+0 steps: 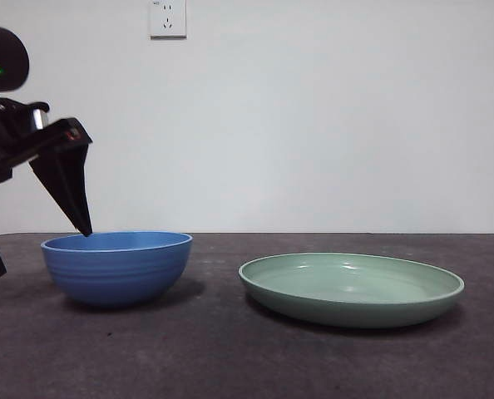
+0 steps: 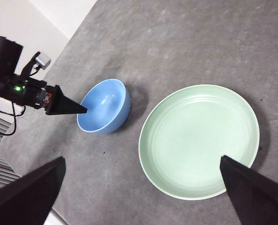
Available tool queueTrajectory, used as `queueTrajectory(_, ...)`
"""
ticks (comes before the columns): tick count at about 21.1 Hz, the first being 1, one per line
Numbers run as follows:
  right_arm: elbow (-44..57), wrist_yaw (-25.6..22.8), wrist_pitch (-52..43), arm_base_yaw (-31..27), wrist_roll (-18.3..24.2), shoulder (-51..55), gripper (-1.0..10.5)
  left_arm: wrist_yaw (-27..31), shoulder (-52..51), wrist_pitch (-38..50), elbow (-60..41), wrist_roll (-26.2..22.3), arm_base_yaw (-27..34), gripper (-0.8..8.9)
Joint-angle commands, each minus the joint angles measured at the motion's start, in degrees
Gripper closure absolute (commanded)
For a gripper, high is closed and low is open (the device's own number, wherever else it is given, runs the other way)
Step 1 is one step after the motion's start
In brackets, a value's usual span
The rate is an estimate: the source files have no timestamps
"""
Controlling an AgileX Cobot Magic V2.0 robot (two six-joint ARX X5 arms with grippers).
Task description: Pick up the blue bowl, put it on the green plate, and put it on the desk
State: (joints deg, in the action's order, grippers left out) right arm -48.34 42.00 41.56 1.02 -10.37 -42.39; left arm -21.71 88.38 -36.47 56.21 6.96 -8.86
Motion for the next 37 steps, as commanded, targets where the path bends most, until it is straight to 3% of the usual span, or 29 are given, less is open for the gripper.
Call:
queueTrajectory(1,-0.98,0.2,-0.35,-0.02,-0.11,-0.2,3.9,0.33,2.8,0.5,3.15,-0.5,-0.46,2.3)
queueTrajectory(4,-0.98,0.17,-0.35,-0.02,-0.11,-0.2,3.9,0.83,4.35,0.61,5.16,-0.5,-1.07,3.3)
queueTrajectory(9,-0.98,0.17,-0.35,-0.02,-0.11,-0.2,3.9,4.33,6.43,-0.11,6.97,-1.53,-3.08,3.57)
queueTrajectory(13,-0.98,0.2,-0.35,-0.02,-0.13,-0.2,3.9,4.39,6.82,0.17,6.99,-1.64,-3.91,6.04)
queueTrajectory(17,-0.98,0.2,-0.35,-0.02,-0.13,-0.2,3.9,4.42,7.61,-0.17,6.99,-1.62,-3.91,6.43)
queueTrajectory(21,-0.98,0.2,-0.35,-0.02,-0.13,-0.2,3.9,6.12,8.41,0.31,6.99,-1.62,-3.91,7.54)
queueTrajectory(30,-0.98,0.0,-0.15,-0.02,-0.11,-0.17,3.9,7.8,8.39,-1.09,8.17,-1.55,-4.59,7.96)
queueTrajectory(37,-0.98,-0.02,3.82,-0.02,-0.09,1.77,3.9,8.09,8.41,-14.16,23.47,-1.6,-9.7,7.97)
